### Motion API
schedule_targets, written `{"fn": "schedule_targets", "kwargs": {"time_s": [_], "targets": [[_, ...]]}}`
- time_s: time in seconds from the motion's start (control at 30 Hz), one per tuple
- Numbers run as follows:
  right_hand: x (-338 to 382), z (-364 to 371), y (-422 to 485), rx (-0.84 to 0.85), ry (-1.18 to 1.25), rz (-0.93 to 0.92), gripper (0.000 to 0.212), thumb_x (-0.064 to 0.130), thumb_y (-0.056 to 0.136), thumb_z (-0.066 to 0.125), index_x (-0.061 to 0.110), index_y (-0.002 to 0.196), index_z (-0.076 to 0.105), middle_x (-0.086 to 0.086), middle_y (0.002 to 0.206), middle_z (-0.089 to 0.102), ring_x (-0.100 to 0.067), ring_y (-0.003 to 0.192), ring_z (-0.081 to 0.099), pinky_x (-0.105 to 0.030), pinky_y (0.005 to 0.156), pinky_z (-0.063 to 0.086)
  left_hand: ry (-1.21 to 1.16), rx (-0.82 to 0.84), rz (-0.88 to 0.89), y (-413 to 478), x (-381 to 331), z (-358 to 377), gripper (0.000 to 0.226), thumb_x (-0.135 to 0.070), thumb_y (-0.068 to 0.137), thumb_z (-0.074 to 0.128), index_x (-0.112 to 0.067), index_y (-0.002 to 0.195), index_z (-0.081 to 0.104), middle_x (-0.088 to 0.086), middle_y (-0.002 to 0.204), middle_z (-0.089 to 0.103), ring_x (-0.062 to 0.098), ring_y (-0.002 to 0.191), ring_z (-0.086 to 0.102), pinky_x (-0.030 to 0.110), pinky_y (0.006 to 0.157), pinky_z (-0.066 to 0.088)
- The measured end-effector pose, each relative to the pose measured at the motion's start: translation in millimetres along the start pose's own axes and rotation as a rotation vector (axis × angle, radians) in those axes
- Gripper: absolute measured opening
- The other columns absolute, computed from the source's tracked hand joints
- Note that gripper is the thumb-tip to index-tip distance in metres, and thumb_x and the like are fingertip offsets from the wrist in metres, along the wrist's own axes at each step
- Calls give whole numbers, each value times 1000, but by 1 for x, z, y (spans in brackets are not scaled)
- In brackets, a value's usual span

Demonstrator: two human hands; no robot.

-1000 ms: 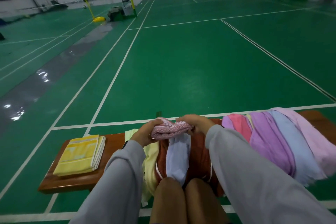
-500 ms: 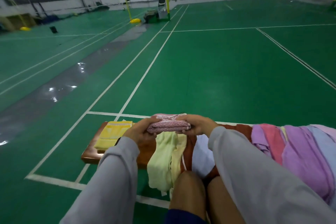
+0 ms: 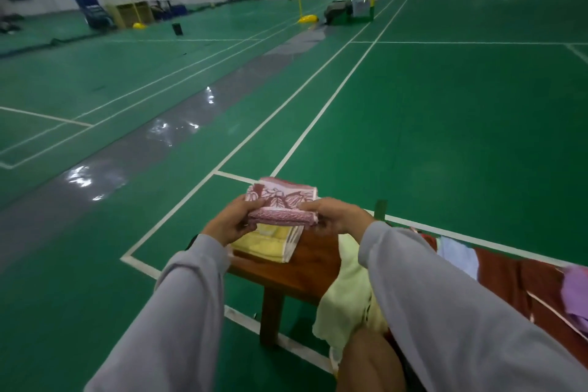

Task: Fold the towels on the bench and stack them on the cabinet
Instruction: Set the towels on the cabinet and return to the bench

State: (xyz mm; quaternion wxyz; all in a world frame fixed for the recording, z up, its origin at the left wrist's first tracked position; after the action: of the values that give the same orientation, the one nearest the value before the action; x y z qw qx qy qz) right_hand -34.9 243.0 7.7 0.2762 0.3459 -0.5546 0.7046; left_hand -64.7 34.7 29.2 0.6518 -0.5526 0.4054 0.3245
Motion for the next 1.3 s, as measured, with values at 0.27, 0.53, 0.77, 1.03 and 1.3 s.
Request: {"fn": "schedule_targets", "kwargs": {"time_s": [0.27,0.53,0.77,1.03,1.3], "targets": [[-62,40,69,-109,-7,83,37,1,95,67,8,129,54,-15,117,69,-30,97,73,-35,64,64,62,-306,-81,39,62,-70,28,11,92,61,5,118,54,25,113,66,33,88,68,35,71,61],[-68,33,80,-240,-70,67,35,0,91,59,4,125,52,-20,110,68,-29,77,70,-32,59,61,245,-316,-120,38,81,-84,24,-1,91,67,-8,111,55,18,99,70,23,66,63,29,53,59],[-75,34,72,-294,-378,133,20,18,96,63,11,114,54,-12,105,66,-29,86,72,-35,65,63,730,-437,-83,45,81,-84,19,-32,85,63,-19,98,62,6,105,69,27,97,66,48,94,57],[-9,52,82,-517,-1236,-415,72,41,97,52,12,156,23,-23,163,20,-42,151,17,-54,125,18,1575,-194,513,75,35,11,51,-35,110,26,-29,161,21,5,171,11,29,158,2,51,128,7],[-41,51,139,-438,-1383,-397,74,50,107,20,6,162,-2,-24,168,-8,-40,156,-10,-58,125,-4,1740,-161,443,126,88,-11,68,-59,100,-9,-32,162,-12,5,171,-12,31,156,-16,53,127,-3]]}}
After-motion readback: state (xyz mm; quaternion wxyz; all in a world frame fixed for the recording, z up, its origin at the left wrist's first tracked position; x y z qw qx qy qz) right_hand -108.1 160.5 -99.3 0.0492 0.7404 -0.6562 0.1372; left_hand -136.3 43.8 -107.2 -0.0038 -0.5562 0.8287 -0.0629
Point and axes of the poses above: each hand's wrist, its own y-axis towards the middle knuckle, its own z-axis out of the palm, x = y × z, the point moved 9 cm from there along y, towards the middle knuckle
